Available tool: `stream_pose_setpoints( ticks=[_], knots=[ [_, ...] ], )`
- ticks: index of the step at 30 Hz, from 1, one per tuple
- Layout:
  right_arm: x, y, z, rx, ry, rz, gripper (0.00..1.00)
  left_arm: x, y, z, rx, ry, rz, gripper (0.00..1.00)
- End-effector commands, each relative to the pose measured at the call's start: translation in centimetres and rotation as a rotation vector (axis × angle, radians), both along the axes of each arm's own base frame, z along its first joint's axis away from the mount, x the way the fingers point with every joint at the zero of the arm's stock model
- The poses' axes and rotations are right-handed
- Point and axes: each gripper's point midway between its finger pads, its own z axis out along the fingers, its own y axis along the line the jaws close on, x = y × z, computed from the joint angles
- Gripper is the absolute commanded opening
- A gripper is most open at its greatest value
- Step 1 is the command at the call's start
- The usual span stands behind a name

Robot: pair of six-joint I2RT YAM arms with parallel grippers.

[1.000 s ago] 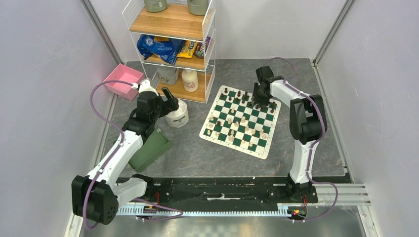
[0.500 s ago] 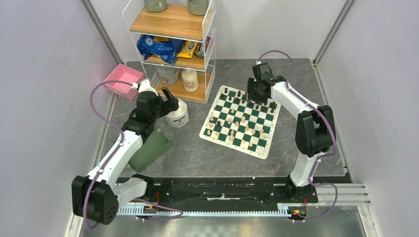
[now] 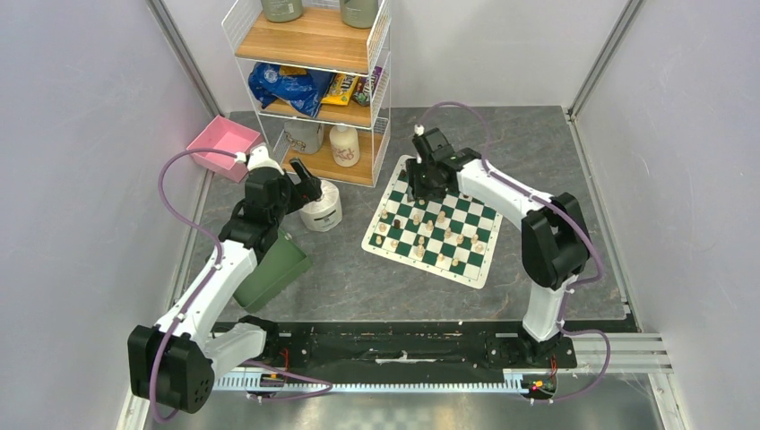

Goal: Set up the chess pieces on the board

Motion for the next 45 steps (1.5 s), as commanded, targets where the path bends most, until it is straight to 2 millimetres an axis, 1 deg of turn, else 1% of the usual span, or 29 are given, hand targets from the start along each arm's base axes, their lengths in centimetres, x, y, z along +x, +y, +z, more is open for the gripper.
stream_pose_setpoints(
  ticks=[1,7,11,16,21,28,37,41,45],
  knots=[
    [-0.2,3.4,0.1,0.024,-0.007,0.061,0.53,0.2,0.6,0.9,-0.016,-0.035,0.039,1.0],
    [-1.1,5.9,-1.3,0.028,0.027,0.122,0.5,0.3,0.6,0.7,-0.011,-0.031,0.037,1.0],
    [-1.3,6.9,-2.3,0.015,0.044,0.14,0.49,0.3,0.6,0.6,-0.01,-0.028,0.034,1.0],
    [-1.8,7.4,-3.4,-0.018,0.064,0.153,0.48,0.3,0.7,0.5,-0.005,-0.026,0.037,1.0],
    [-2.1,7.4,-4.2,-0.056,0.068,0.151,0.47,0.3,0.8,0.5,-0.003,-0.026,0.038,1.0],
    [-2.5,7.5,-4.1,-0.08,0.058,0.159,0.47,0.3,0.7,0.5,-0.007,-0.026,0.035,1.0],
    [-2.5,6.8,-4.4,-0.13,0.051,0.147,0.47,0.3,0.7,0.6,-0.009,-0.029,0.033,1.0],
    [-2.2,6.8,-4.4,-0.137,0.044,0.148,0.44,0.2,0.7,0.6,-0.008,-0.029,0.034,1.0],
    [-2.3,7.1,-4.4,-0.126,0.051,0.157,0.43,0.3,0.7,0.7,-0.007,-0.031,0.032,1.0]
  ],
)
